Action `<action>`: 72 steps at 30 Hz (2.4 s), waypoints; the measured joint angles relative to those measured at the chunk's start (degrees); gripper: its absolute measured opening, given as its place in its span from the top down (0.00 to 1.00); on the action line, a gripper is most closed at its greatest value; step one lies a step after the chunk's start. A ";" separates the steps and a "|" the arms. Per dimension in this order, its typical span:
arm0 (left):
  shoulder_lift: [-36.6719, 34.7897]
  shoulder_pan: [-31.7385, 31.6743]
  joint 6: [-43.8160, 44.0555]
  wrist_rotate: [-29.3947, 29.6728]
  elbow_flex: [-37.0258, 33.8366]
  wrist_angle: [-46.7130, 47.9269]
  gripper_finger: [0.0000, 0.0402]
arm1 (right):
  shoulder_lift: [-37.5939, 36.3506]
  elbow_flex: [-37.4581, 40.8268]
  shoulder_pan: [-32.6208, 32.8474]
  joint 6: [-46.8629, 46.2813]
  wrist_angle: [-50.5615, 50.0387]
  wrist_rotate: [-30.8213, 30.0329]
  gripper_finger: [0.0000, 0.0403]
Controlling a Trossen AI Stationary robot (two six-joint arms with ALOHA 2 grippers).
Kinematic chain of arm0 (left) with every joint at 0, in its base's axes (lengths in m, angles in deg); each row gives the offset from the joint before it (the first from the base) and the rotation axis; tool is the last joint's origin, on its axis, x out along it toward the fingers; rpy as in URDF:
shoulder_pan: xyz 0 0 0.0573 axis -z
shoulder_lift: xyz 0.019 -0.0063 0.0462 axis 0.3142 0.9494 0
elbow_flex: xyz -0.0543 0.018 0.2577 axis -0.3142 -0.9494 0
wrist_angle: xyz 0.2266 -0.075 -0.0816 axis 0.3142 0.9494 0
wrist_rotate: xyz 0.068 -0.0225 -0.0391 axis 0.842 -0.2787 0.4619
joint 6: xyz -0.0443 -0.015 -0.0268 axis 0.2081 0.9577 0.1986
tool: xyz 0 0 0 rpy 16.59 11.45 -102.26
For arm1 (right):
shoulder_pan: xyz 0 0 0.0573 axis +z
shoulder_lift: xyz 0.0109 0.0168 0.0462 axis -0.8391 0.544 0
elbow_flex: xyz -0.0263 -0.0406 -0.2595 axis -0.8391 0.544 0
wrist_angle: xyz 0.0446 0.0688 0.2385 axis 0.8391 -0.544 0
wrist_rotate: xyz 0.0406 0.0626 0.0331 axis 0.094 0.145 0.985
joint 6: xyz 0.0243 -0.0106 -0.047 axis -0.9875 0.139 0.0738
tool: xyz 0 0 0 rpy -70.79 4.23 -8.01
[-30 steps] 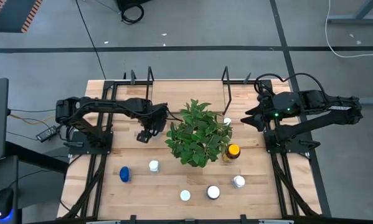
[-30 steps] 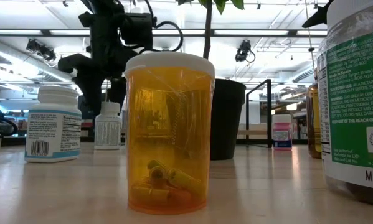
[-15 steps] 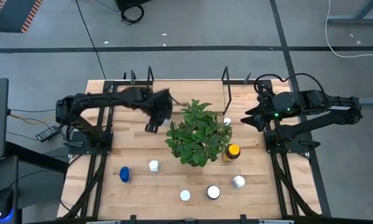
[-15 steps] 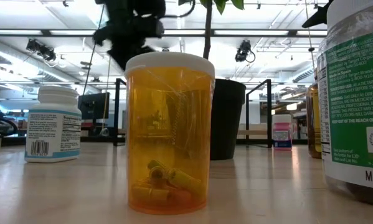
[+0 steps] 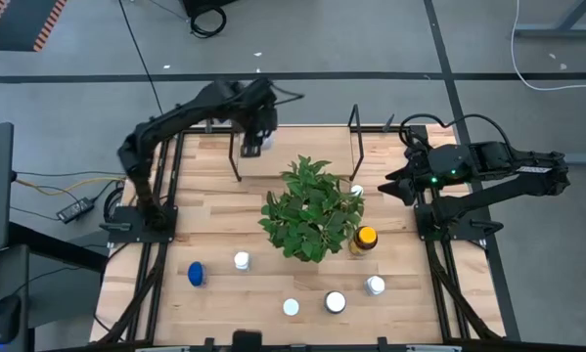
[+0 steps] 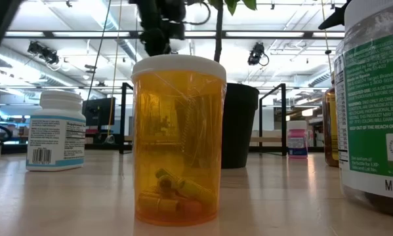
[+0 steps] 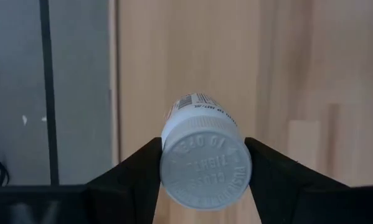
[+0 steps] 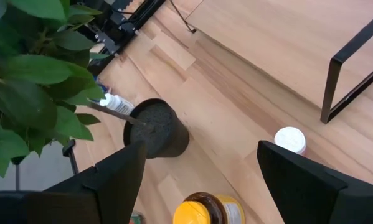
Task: Pick and place medicine bottles onto shelf by color
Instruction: Put the white pill bottle on the shelf
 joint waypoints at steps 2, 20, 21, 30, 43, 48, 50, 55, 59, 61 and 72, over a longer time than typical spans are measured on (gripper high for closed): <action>3.95 -1.40 -0.08 0.19 4.94 1.15 0.50 | 0.00 0.00 0.00 -0.75 -0.01 -0.05 0.22; 18.08 -9.84 -7.03 2.07 13.62 3.63 0.49 | 0.00 0.00 -0.02 -2.36 -0.01 -0.05 0.22; 18.36 -10.22 -7.01 2.03 13.64 3.94 0.49 | 0.00 0.00 0.00 -2.36 -0.01 -0.05 0.22; 19.55 -13.12 -6.16 -1.51 13.62 4.37 0.48 | 0.00 0.00 -0.01 -2.20 -0.01 -0.05 0.22; 19.67 -13.78 -3.67 -4.08 10.45 6.23 0.45 | 0.00 0.00 -0.01 -2.20 -0.03 -0.05 0.22; 19.36 -13.41 -2.92 -4.03 8.20 5.70 0.47 | 0.00 0.00 -0.02 -2.27 -0.01 -0.05 0.22; 19.26 -13.22 -2.35 -3.68 8.15 4.82 0.47 | 0.00 0.00 -0.02 -2.27 -0.02 -0.05 0.22; 18.92 -13.29 -2.57 -1.65 8.35 1.59 0.45 | 0.00 0.00 -0.02 -2.21 -0.03 -0.05 0.22; 18.86 -13.80 -2.59 -1.15 8.29 2.04 0.45 | 0.00 0.00 -0.01 -2.48 -0.03 -0.04 0.22; 18.83 -13.82 -2.87 -1.11 8.24 1.99 0.46 | 0.00 0.00 0.00 -2.49 -0.03 -0.05 0.22; 18.79 -13.60 -1.28 -1.29 8.20 3.49 0.35 | 0.00 0.00 -0.02 -2.21 -0.03 -0.05 0.22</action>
